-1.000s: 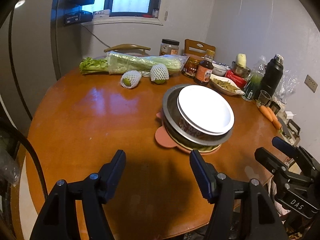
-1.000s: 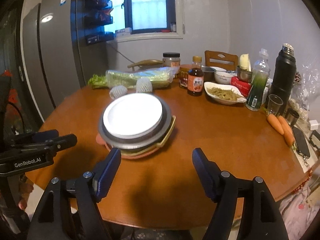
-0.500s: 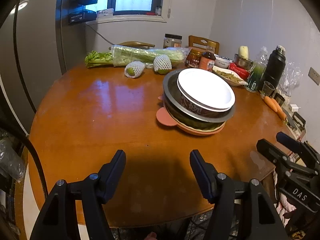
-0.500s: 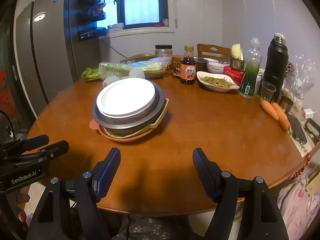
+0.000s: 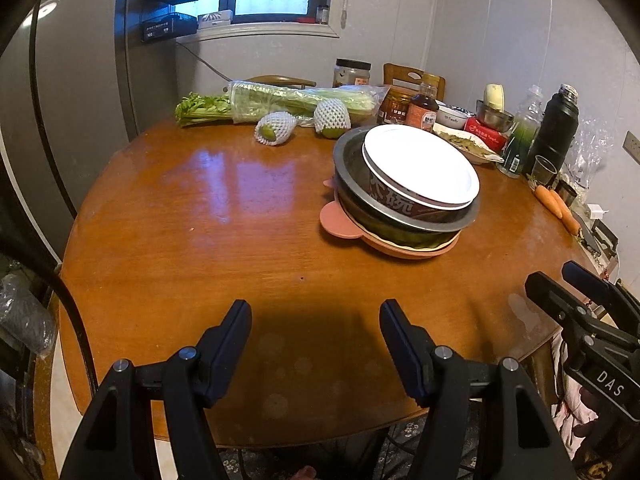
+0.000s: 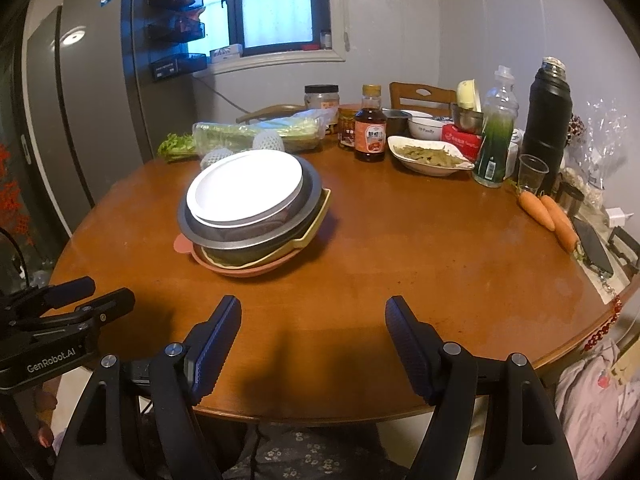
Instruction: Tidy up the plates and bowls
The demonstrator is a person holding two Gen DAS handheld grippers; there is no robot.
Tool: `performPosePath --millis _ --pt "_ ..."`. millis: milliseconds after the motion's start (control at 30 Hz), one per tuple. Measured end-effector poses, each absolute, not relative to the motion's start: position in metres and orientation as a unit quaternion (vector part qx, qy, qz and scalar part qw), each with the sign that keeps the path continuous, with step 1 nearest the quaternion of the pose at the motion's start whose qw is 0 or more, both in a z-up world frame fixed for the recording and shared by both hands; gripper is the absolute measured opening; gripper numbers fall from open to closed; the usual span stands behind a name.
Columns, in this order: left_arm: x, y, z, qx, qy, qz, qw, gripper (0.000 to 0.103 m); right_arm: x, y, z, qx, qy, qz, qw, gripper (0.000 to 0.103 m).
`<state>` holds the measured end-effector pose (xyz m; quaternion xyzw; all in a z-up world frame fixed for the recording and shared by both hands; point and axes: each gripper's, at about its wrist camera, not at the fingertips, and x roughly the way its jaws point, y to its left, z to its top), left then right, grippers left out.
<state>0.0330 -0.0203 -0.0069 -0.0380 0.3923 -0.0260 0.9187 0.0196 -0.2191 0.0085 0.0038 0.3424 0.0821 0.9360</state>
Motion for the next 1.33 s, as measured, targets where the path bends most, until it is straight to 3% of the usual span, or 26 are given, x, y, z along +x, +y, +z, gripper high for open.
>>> performPosePath --millis 1333 --pt "0.035 -0.008 -0.008 -0.046 0.396 -0.024 0.917 0.066 0.024 -0.225 0.006 -0.008 0.345 0.058 0.937 0.076"
